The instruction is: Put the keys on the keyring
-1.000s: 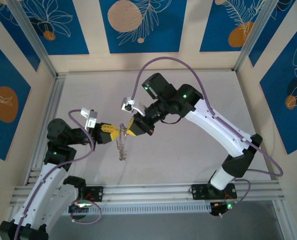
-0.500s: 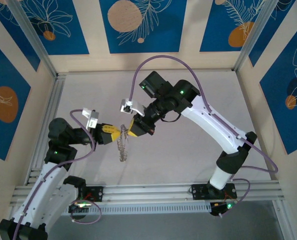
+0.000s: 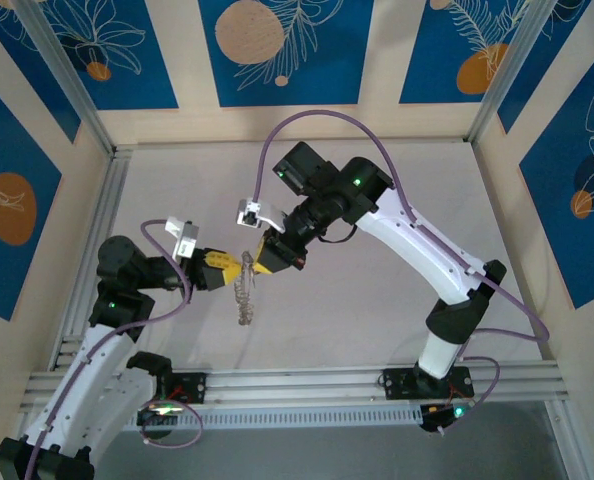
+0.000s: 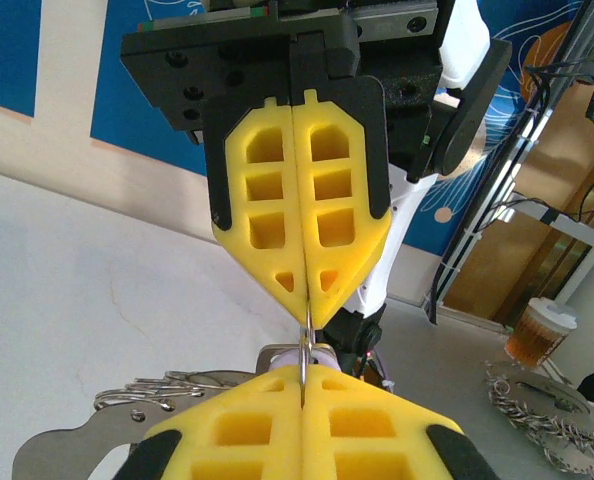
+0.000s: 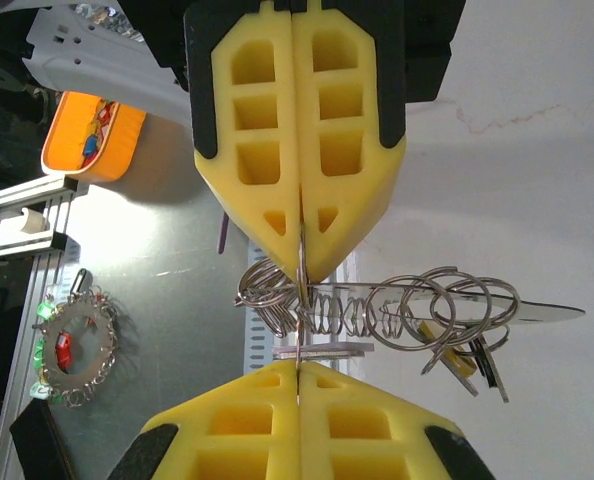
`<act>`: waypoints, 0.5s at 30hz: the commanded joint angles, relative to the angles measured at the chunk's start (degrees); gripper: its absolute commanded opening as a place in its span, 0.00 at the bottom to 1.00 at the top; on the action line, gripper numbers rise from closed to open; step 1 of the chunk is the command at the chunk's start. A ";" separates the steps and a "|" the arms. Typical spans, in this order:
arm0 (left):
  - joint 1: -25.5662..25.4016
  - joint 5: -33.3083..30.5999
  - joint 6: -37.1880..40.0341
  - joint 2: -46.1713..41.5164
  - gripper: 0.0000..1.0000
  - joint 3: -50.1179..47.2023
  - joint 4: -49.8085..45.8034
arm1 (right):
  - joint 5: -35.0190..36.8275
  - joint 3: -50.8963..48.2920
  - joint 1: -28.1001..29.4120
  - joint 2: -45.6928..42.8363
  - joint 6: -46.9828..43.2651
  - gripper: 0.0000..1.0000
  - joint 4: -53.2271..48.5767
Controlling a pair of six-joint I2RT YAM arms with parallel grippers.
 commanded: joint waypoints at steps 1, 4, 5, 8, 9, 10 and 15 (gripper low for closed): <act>-0.95 1.46 0.79 -0.44 0.00 1.47 1.21 | -1.12 1.50 0.62 0.82 -0.76 0.00 -1.44; -0.91 1.55 0.88 -0.35 0.00 1.53 1.11 | -1.10 1.48 0.73 0.82 -0.78 0.00 -1.46; -0.97 1.54 0.92 -0.40 0.00 1.55 1.14 | -1.12 1.45 0.74 0.84 -0.82 0.00 -1.42; -1.04 1.46 0.85 -0.35 0.00 1.57 1.12 | -1.18 1.52 0.77 0.84 -0.78 0.00 -1.37; -1.10 1.46 0.79 -0.38 0.00 1.57 1.12 | -1.21 1.52 0.76 0.84 -0.78 0.00 -1.30; -1.07 1.46 0.78 -0.44 0.00 1.58 1.20 | -1.19 1.48 0.79 0.86 -0.78 0.00 -1.35; -1.13 1.46 0.84 -0.41 0.00 1.48 1.03 | -1.25 1.47 0.81 1.17 -0.93 0.00 -1.12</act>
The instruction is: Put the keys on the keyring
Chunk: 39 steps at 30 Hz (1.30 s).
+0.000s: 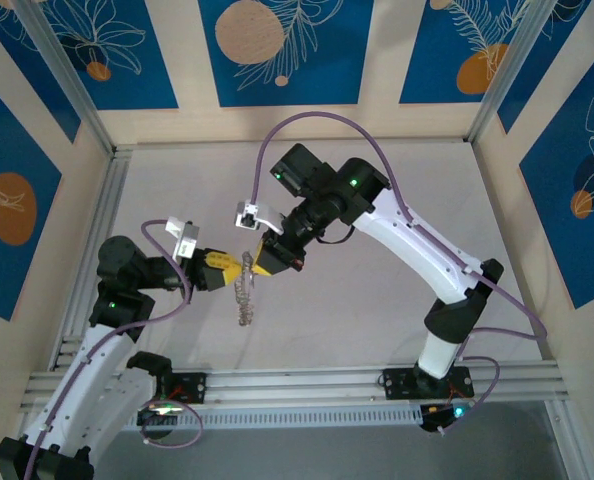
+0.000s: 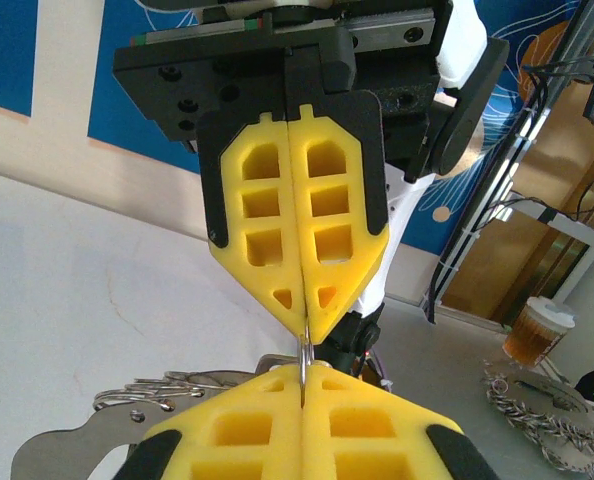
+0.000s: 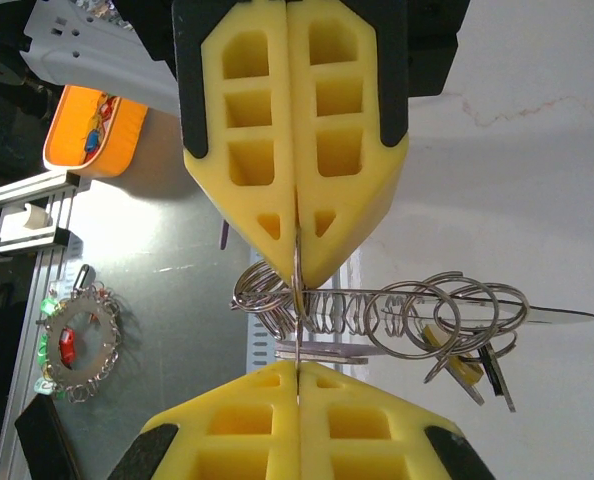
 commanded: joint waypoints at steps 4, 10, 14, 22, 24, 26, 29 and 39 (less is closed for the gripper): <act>-0.92 1.37 0.93 -0.42 0.00 1.48 0.96 | -0.94 1.30 0.25 0.35 -0.82 0.00 -0.87; -0.92 1.37 0.93 -0.43 0.00 1.63 0.85 | -0.66 1.21 0.09 0.14 -0.82 0.00 -0.79; -1.02 1.33 0.98 -0.53 0.00 1.56 0.78 | -0.46 1.06 0.01 0.05 -0.80 0.00 -0.71; -1.04 1.20 1.27 -0.59 0.00 1.58 0.41 | 0.16 0.82 -0.13 0.01 -0.73 0.00 -0.64; -1.05 1.20 1.28 -0.62 0.00 1.59 0.34 | 0.15 0.81 -0.14 0.09 -0.80 0.00 -0.60; -1.07 1.11 1.35 -0.62 0.00 1.56 0.25 | 0.15 0.80 -0.10 0.05 -0.83 0.00 -0.59; -1.08 1.03 1.38 -0.66 0.00 1.57 0.12 | 0.06 0.73 -0.22 0.03 -0.82 0.00 -0.52; -1.06 0.78 2.17 -0.79 0.00 1.83 -0.81 | 0.24 0.26 -0.22 -0.38 -0.69 0.00 -0.53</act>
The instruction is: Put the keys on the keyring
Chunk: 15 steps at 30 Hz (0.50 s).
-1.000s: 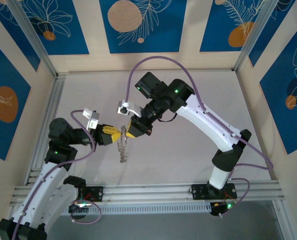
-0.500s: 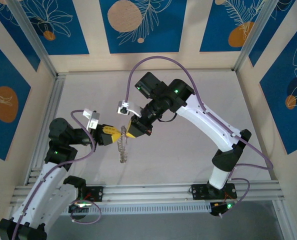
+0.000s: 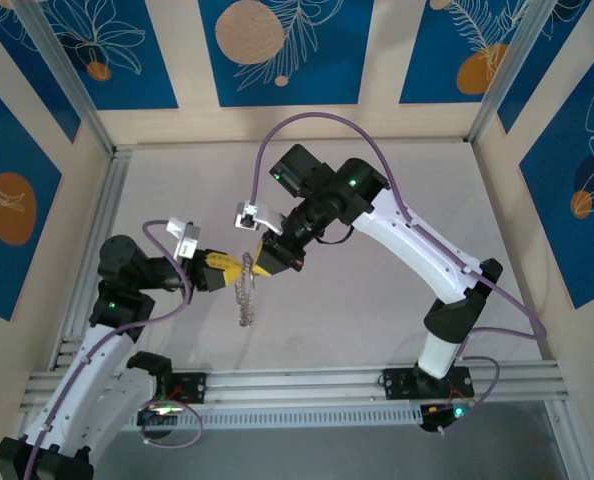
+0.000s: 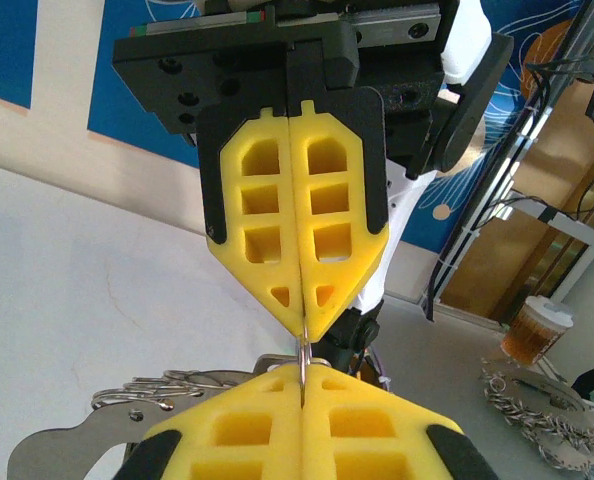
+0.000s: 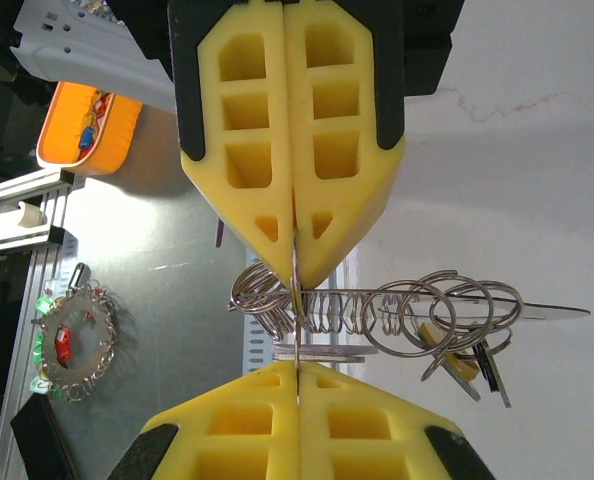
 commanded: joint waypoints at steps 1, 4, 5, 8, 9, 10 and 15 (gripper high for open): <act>-0.93 0.80 1.32 -0.84 0.00 1.88 0.71 | -0.47 0.28 -0.14 -0.45 -0.62 0.00 -0.41; -1.01 0.78 1.29 -0.88 0.00 1.83 0.60 | -0.46 0.27 -0.13 -0.46 -0.67 0.00 -0.41; -0.98 0.67 1.33 -0.88 0.00 1.84 0.58 | -0.46 0.29 -0.16 -0.45 -0.67 0.00 -0.41; -0.93 0.71 1.36 -0.88 0.00 1.91 0.62 | -0.46 0.28 -0.11 -0.48 -0.68 0.00 -0.41; -0.93 0.71 1.38 -0.88 0.00 1.92 0.61 | -0.45 0.29 -0.17 -0.36 -0.73 0.00 -0.47; -0.93 0.71 1.35 -0.88 0.00 1.91 0.54 | -0.46 0.17 -0.20 -0.40 -0.71 0.00 -0.50; -0.93 0.72 1.52 -0.77 0.00 1.91 0.44 | -0.46 0.00 -0.20 -0.40 -0.72 0.00 -0.41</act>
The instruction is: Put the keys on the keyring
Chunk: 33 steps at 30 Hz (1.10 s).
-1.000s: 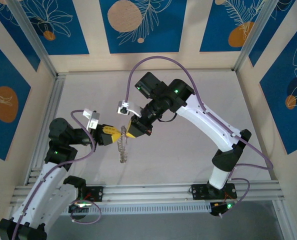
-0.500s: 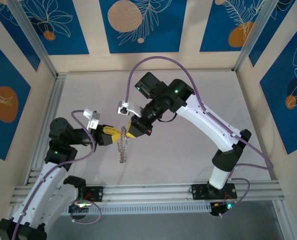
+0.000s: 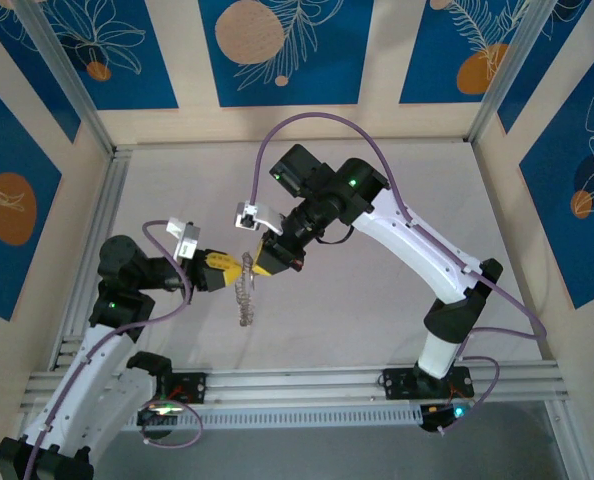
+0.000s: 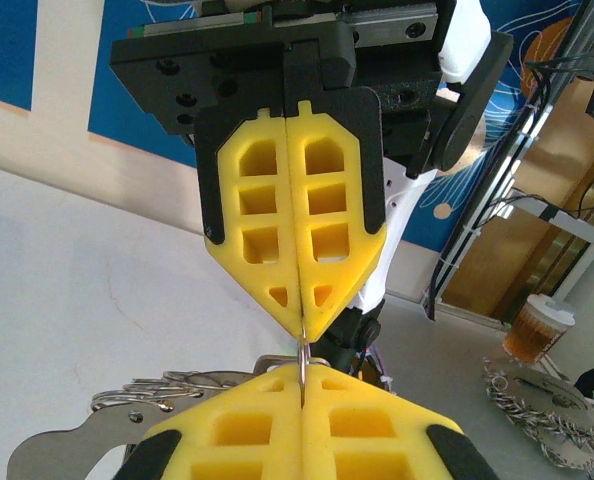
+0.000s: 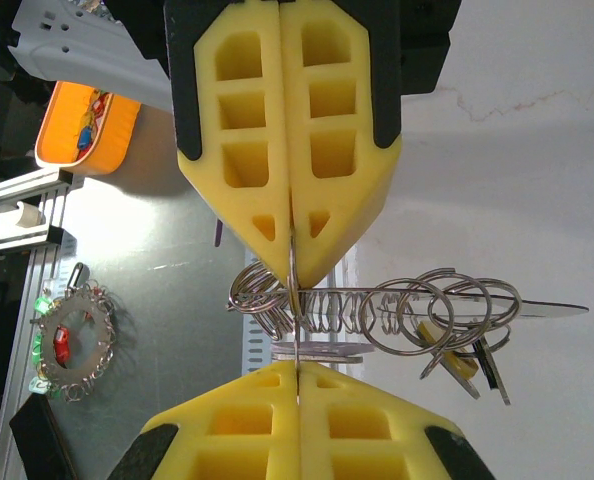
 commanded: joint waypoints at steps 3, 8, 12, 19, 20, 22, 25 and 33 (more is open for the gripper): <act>-0.94 0.71 1.44 -0.61 0.00 2.02 0.28 | -0.68 0.11 -0.20 -0.24 -0.67 0.00 -0.33; -0.93 0.63 1.55 -0.74 0.00 2.07 0.11 | -0.68 0.40 -0.11 -0.14 -0.67 0.00 -0.43; -0.93 0.46 1.58 -0.84 0.00 1.95 -0.15 | -0.56 0.04 -0.02 -0.14 -0.75 0.00 -0.48; -0.95 0.56 1.66 -0.79 0.00 2.00 -0.24 | -0.48 0.11 -0.02 -0.04 -0.75 0.00 -0.31; -0.95 0.54 1.70 -0.71 0.00 2.02 -0.28 | -0.46 0.10 -0.07 -0.01 -0.75 0.00 -0.25; -1.00 0.52 1.75 -0.81 0.00 2.00 -0.40 | -0.41 0.29 0.02 0.12 -0.75 0.00 -0.22; -0.93 0.54 1.75 -0.71 0.00 2.00 -0.41 | -0.44 0.36 0.09 0.25 -0.75 0.00 -0.22; -0.93 0.54 1.92 -0.75 0.00 2.03 -0.59 | 0.47 0.79 0.68 0.84 -0.75 0.00 -0.37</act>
